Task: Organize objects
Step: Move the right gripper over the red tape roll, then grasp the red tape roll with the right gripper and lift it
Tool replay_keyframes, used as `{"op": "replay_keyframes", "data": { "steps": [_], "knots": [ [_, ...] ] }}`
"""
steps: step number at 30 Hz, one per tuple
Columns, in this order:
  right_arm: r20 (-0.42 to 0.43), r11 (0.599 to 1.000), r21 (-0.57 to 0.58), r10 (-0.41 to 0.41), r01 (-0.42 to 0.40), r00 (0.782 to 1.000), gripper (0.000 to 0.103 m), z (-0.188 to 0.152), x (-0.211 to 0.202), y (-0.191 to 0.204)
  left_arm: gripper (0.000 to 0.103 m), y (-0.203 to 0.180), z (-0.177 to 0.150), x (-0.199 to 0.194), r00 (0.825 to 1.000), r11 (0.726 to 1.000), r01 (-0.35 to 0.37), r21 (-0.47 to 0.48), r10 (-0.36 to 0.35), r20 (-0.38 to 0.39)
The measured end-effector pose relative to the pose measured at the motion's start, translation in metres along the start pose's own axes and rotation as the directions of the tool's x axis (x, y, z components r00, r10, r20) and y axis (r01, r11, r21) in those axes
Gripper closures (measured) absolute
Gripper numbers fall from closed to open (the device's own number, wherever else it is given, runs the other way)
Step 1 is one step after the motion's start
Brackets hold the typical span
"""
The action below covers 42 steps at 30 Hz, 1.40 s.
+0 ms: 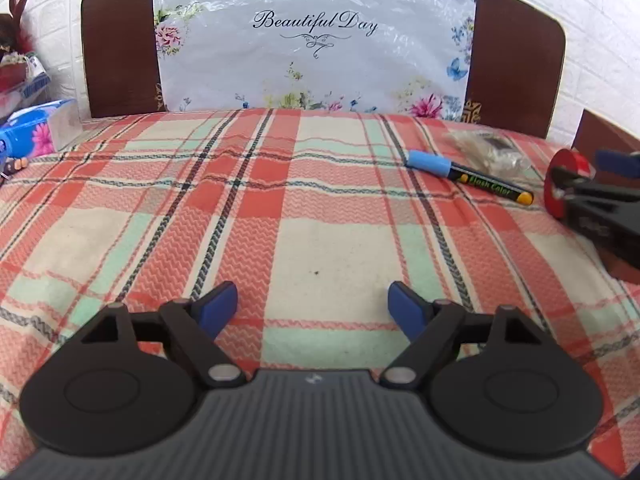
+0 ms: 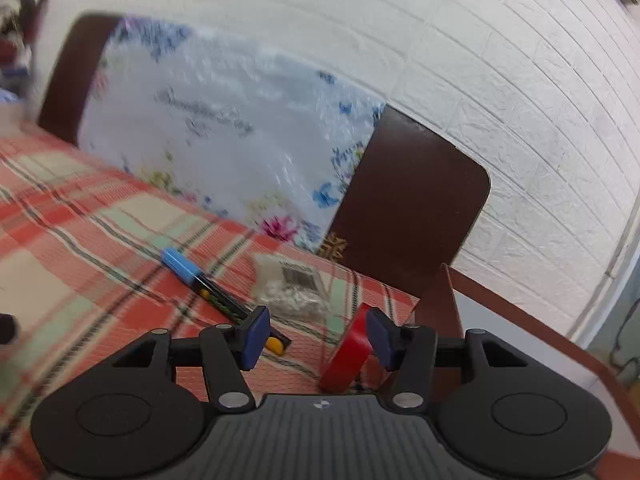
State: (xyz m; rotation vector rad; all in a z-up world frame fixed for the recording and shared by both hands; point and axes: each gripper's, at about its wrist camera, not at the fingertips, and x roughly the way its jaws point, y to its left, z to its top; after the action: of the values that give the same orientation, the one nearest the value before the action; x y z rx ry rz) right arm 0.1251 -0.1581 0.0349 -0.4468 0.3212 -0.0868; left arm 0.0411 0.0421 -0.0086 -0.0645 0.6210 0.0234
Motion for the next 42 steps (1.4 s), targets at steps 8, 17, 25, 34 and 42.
{"op": "replay_keyframes", "data": {
  "steps": [8, 17, 25, 34, 42],
  "knots": [
    [-0.04, 0.991, -0.078, -0.11, 0.107, 0.993, 0.059, 0.0, 0.02, -0.01, 0.017, 0.017, -0.001, -0.002, 0.995, 0.991, 0.098, -0.096, -0.095, 0.032],
    [-0.16, 0.99, -0.139, 0.0, -0.023, 0.987, 0.086, 0.015, 0.025, -0.012, 0.017, 0.026, -0.001, 0.0, 0.989, 0.978, 0.146, -0.147, -0.14, 0.052],
    [-0.052, 0.861, -0.443, 0.253, -0.25, 0.966, 0.072, -0.04, -0.106, 0.049, 0.017, 0.025, -0.001, 0.0, 0.99, 0.983, 0.136, -0.125, -0.131, 0.043],
    [-0.074, 0.884, -0.006, 0.465, -0.467, 0.882, 0.046, -0.055, -0.132, 0.002, 0.034, 0.003, 0.009, -0.016, 0.978, 0.982, 0.181, -0.059, -0.186, -0.092],
    [-0.086, 0.814, 0.275, 0.551, -0.512, 0.83, 0.039, -0.067, -0.085, -0.016, 0.034, -0.049, 0.031, -0.012, 0.893, 0.926, 0.365, -0.102, -0.379, -0.243]
  ]
}}
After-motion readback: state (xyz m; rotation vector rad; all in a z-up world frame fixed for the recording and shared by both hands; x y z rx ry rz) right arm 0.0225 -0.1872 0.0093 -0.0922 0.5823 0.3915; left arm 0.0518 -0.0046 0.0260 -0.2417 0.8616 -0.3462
